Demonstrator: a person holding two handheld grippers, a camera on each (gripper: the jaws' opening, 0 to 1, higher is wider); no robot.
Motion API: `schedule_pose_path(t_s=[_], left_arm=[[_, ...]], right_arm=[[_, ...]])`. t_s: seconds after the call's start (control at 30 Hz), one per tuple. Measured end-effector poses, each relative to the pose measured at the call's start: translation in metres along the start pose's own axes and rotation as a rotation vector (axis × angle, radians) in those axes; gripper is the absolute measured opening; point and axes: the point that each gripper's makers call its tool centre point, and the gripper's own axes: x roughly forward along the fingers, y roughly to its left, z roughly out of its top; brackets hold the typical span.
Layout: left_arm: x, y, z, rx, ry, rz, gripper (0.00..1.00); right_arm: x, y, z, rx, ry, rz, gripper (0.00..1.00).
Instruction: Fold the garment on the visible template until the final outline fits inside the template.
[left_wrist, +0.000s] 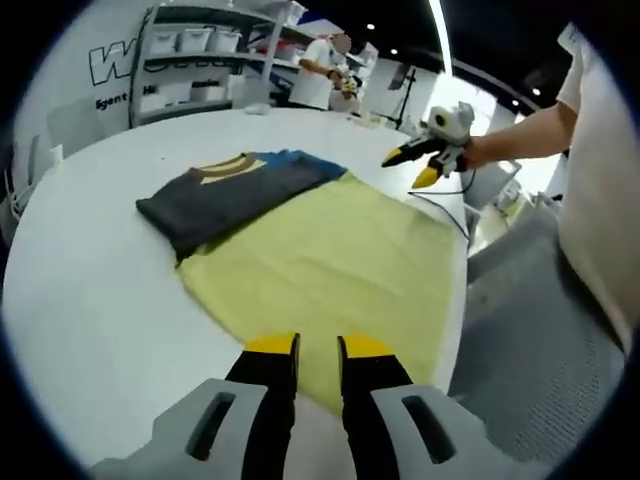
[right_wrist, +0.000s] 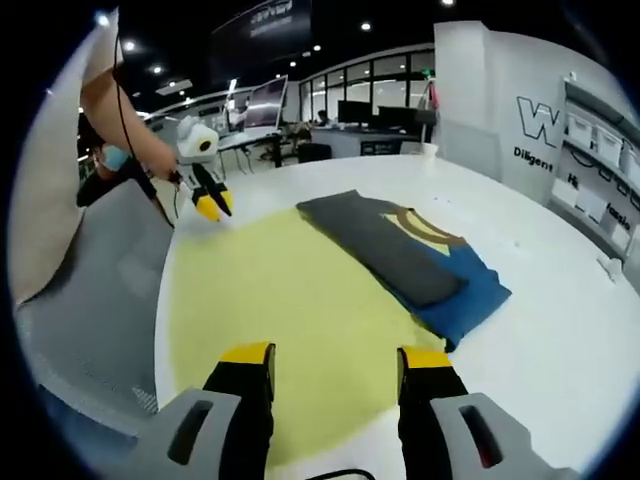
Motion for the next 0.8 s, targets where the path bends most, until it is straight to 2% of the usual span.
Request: schedule_pose_path(t_s=[0.1, 0.17, 0.2, 0.3, 0.4, 0.43, 0.5, 0.7, 0.8], left_arm=[[0.000, -0.009, -0.005, 0.024, 0.022, -0.024, 0.14], [0.000, -0.017, -0.010, 0.068, 0.049, -0.046, 0.14], [-0.001, -0.022, -0.015, 0.098, 0.076, -0.067, 0.14], [-0.002, -0.032, -0.022, 0.126, 0.097, -0.095, 0.15], [-0.005, -0.039, -0.032, 0.182, 0.146, -0.123, 0.15], [-0.005, -0.042, -0.036, 0.202, 0.164, -0.134, 0.15], [-0.006, -0.046, -0.040, 0.229, 0.184, -0.144, 0.15], [-0.007, -0.052, -0.045, 0.244, 0.204, -0.156, 0.16], [-0.009, -0.053, -0.052, 0.282, 0.236, -0.161, 0.16]], right_arm=[[-0.003, 0.012, -0.004, -0.030, 0.010, 0.029, 0.42], [-0.006, 0.022, -0.009, -0.063, 0.028, 0.049, 0.42], [-0.008, 0.028, -0.013, -0.071, 0.041, 0.062, 0.41], [-0.013, 0.045, -0.025, -0.093, 0.067, 0.104, 0.36], [-0.016, 0.060, -0.036, -0.123, 0.099, 0.138, 0.34], [-0.018, 0.065, -0.045, -0.150, 0.131, 0.155, 0.33], [-0.020, 0.074, -0.053, -0.161, 0.149, 0.170, 0.31], [-0.028, 0.085, -0.065, -0.160, 0.171, 0.180, 0.28], [-0.033, 0.088, -0.071, -0.169, 0.185, 0.181, 0.27]])
